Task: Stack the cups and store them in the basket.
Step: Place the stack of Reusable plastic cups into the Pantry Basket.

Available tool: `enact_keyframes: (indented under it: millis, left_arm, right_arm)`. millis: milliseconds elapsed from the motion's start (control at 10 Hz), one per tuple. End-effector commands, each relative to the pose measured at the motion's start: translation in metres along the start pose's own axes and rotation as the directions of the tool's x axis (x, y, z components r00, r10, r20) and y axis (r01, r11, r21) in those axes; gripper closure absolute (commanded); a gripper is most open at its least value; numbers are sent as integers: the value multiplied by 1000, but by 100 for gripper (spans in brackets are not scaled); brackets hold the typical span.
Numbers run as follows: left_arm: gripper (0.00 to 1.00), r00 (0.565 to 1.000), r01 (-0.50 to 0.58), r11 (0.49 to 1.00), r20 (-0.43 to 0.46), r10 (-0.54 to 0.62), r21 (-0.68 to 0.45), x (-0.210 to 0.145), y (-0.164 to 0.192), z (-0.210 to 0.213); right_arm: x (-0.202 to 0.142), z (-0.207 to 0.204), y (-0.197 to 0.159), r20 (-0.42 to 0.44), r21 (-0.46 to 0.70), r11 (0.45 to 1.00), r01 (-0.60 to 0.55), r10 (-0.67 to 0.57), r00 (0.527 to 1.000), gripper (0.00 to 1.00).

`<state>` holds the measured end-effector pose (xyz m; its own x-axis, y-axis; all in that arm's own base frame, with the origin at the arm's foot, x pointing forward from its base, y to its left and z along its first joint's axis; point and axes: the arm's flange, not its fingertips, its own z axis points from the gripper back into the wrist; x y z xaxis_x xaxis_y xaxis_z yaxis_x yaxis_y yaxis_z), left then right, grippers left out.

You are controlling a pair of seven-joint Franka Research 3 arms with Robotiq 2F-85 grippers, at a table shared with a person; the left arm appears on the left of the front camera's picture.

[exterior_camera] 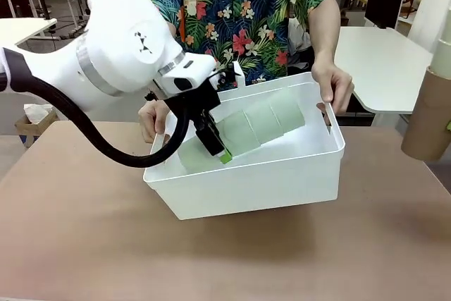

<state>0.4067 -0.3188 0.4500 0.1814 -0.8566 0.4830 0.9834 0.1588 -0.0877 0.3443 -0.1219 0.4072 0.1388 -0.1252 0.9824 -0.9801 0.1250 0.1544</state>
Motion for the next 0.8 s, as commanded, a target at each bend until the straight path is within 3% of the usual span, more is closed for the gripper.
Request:
enact_keyframes:
  millis: [0, 400, 700]
  left_arm:
    - [13, 998, -9, 999, -61, 12, 35, 8, -2, -6]
    - [13, 991, 13, 1000, -136, -11, 17, 8, -8, -38]
    - [13, 990, 39, 999, -140, -36, 25, 13, -10, -50]
  right_arm:
    - [4, -1, 1, -3, 1, 1000, -21, 21, 1000, 14]
    - [4, -1, 1, -3, 1, 1000, -21, 21, 1000, 14]
    - [4, -1, 1, -3, 1, 1000, -21, 21, 1000, 14]
